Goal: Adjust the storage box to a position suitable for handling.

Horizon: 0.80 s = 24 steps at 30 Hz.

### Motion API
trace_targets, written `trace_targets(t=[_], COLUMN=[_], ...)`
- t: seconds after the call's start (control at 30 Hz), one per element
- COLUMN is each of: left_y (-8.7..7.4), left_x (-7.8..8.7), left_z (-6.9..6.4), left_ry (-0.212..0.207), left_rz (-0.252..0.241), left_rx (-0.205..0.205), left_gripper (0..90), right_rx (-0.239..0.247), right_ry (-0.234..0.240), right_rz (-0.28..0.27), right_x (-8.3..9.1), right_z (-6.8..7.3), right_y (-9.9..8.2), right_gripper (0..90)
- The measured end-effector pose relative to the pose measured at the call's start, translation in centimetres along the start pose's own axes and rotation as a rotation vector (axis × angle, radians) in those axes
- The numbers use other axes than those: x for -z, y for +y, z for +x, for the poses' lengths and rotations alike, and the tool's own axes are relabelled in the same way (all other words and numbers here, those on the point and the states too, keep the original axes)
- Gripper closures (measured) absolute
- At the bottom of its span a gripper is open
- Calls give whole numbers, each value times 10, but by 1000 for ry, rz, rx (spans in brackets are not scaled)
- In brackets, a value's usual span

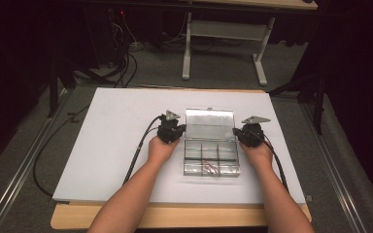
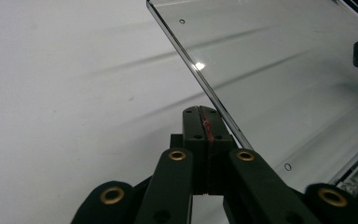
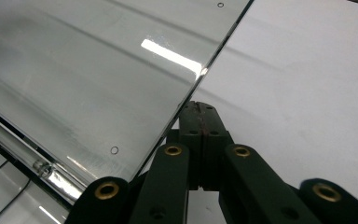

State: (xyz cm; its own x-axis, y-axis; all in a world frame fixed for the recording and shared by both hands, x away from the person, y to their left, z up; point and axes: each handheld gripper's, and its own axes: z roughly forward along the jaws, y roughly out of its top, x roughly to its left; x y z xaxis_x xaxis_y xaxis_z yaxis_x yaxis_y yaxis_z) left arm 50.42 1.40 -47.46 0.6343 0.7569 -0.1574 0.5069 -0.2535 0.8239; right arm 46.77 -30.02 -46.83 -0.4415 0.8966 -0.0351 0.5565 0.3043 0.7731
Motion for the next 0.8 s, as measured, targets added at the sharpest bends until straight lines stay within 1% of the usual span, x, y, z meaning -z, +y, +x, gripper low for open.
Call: trace_targets(t=[0.13,0.2,0.33,0.43,0.53,0.8], left_y=[2,2,5,7,10,13], left_x=[1,1,3,4,6,12], left_z=[0,0,-1,-1,-2,-3], left_ry=[-1,-1,-2,-2,-2,-4], left_rz=[-10,-17,-33,-36,-42,-59], left_rx=[1,3,1,-3,-7,-6], left_gripper=[900,900,900,900,900,900], right_rx=[1,5,11,19,11,11], right_ry=[-1,0,-5,-8,-9,-9], right_rz=[-2,7,-1,-7,-13,-26], right_x=[1,1,3,4,6,10], right_z=[0,0,1,1,1,1], right_y=[1,3,8,11,12,14], right_gripper=[900,900,900,900,900,900])
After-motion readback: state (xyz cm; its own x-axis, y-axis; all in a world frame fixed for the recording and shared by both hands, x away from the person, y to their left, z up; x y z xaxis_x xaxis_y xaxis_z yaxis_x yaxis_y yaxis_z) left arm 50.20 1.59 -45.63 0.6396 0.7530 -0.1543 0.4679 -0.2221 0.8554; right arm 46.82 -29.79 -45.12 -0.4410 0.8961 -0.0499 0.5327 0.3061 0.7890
